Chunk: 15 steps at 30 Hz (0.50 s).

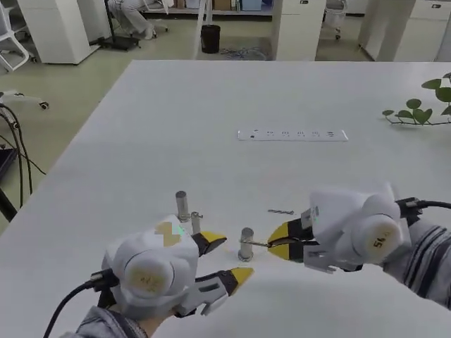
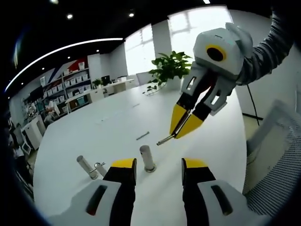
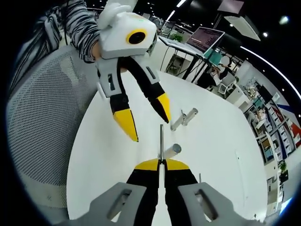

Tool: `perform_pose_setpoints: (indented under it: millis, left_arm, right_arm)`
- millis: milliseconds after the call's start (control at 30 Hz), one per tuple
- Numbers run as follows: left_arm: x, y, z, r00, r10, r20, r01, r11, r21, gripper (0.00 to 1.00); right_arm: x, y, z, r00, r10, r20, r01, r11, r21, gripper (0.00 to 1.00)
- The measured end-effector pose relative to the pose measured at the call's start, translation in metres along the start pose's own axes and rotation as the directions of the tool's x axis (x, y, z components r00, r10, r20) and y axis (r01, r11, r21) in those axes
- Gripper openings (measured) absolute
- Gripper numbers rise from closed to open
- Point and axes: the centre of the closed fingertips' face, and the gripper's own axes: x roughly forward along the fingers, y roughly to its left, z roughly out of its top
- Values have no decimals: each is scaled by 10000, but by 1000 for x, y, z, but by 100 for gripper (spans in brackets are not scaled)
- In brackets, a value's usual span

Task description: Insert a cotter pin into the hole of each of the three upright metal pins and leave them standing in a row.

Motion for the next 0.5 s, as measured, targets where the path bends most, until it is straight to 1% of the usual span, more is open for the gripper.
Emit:
perform_pose_setpoints:
  millis: [100, 167, 367, 400, 500]
  left_arm:
    - [7, 9, -3, 9993, 380, -56, -383, 9979, -516, 35]
    - [11, 12, -5, 9986, 524, -103, -529, 9965, -641, 35]
    - [25, 19, -9, 9962, 857, -148, -869, 9888, -1214, 33]
    - [28, 19, -11, 9958, 895, -192, -913, 9863, -1374, 33]
    - [36, 20, -15, 9946, 993, -306, -1029, 9820, -1581, 30]
  right_arm:
    - [1, -3, -10, 9998, -87, -201, 90, 9999, 148, 0]
    - [3, -5, -17, 9993, -149, -333, 156, 9997, 195, 0]
    - [10, -10, -33, 9976, -225, -651, 251, 9989, 400, 0]
    - [12, -11, -35, 9971, -234, -721, 263, 9989, 400, 0]
    - [17, -14, -43, 9962, -228, -840, 273, 9982, 529, 0]
